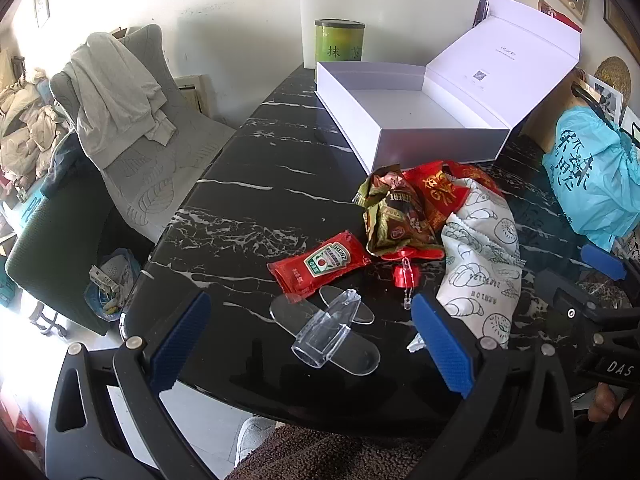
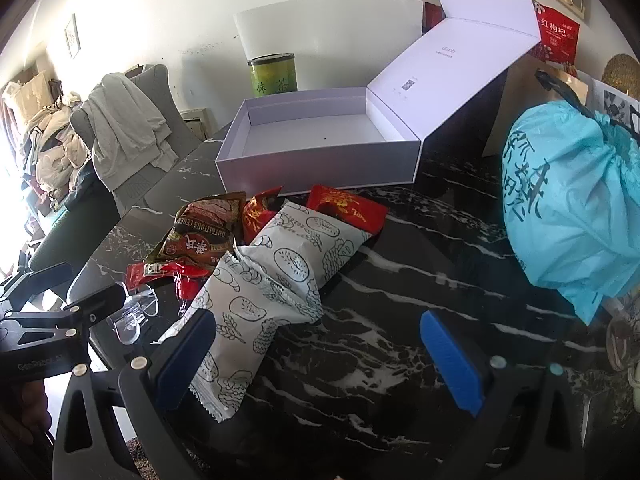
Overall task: Organize objects
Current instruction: 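Move both tools toward the clear plastic stand and white pastry packet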
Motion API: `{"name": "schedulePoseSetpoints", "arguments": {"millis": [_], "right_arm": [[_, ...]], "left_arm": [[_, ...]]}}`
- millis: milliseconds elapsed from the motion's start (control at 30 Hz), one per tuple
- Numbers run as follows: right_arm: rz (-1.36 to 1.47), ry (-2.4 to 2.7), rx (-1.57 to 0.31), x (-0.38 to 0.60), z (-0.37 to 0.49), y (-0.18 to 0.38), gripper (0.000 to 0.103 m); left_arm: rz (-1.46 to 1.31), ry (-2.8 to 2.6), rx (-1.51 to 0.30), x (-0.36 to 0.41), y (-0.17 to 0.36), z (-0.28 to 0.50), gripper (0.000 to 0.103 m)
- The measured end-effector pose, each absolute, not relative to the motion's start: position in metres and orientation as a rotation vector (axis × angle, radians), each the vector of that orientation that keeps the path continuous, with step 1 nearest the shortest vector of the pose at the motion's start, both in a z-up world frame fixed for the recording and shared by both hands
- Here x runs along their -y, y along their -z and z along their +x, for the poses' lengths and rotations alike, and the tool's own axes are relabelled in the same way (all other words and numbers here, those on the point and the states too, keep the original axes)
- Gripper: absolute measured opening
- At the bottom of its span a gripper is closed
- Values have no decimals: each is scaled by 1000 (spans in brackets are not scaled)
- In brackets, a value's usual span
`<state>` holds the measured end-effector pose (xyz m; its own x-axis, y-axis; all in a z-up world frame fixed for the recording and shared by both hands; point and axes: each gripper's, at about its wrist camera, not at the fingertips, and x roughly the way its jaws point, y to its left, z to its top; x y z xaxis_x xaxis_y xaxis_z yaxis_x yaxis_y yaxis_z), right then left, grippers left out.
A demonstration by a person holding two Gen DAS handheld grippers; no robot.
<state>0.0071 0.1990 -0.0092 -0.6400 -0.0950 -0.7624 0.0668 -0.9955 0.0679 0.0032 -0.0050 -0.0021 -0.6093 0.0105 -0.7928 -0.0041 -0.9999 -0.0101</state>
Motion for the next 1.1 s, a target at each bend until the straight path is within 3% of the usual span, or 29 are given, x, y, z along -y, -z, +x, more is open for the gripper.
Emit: {"name": "schedulePoseSetpoints", "arguments": {"millis": [1100], "right_arm": [[1286, 2734, 80, -196, 30, 16, 103]], "left_arm": [[-1392, -2789, 43, 6, 11, 25, 101]]}}
